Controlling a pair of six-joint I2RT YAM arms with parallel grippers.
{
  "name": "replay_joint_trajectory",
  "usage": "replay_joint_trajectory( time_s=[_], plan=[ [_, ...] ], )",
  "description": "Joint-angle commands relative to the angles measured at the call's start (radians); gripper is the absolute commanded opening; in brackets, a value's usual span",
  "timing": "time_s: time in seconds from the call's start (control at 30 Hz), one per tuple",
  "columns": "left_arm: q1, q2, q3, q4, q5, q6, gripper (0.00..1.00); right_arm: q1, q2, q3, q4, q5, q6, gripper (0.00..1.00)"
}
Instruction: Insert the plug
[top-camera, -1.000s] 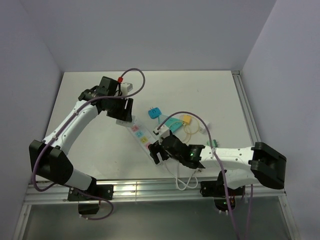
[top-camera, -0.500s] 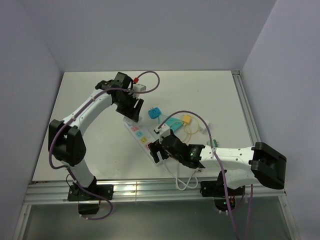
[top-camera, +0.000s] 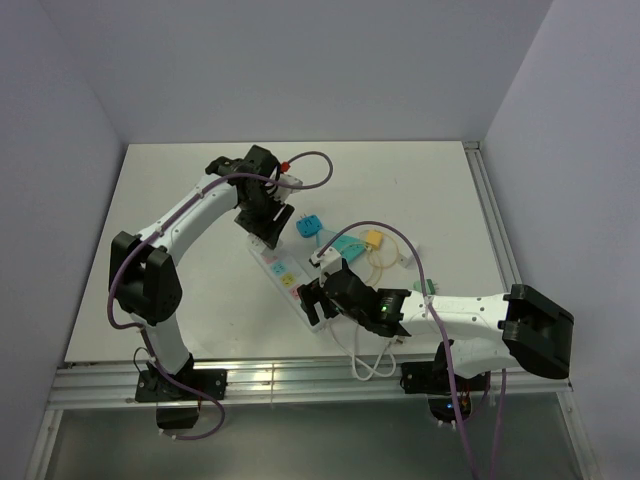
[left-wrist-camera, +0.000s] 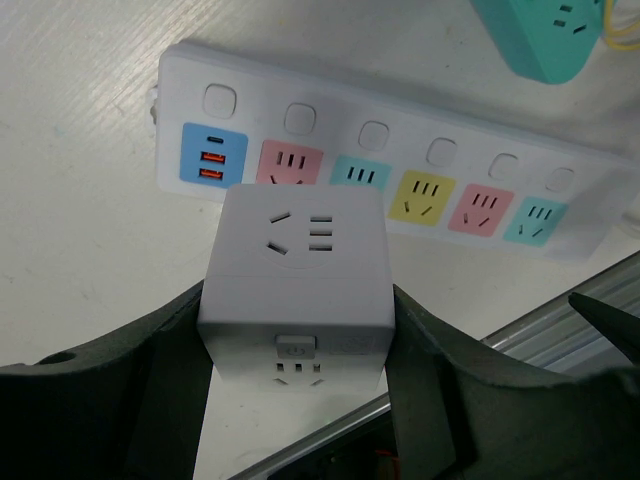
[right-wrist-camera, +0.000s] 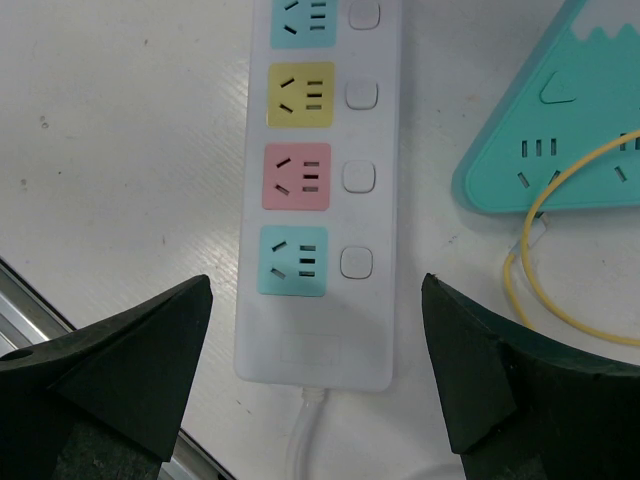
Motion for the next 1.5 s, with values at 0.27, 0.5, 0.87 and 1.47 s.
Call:
replay_joint_trajectory(
  time_s=[0.27, 0.5, 0.87, 1.47],
  plan=[
    [-0.014, 0.039, 0.035, -0.031, -0.032, 0.079, 0.0, -0.006, -0.019, -0.001, 0.026, 0.016, 0.002, 0.92],
    [-0.016, 0.065, 0.011, -0.01, -0.061, 0.117, 0.0, -0.006, -0.102, -0.05, 0.058, 0.033, 0.007, 0.91],
    [-0.016, 0.105, 0.011, 0.004, -0.058, 0.143, 0.0, -0.012, -0.102, -0.049, 0.052, 0.045, 0.012, 0.91],
    [-0.022, 0.125, -0.035, 0.036, -0.084, 0.158, 0.0, -0.018, -0.114, -0.055, 0.052, 0.032, 0.013, 0.91]
  ],
)
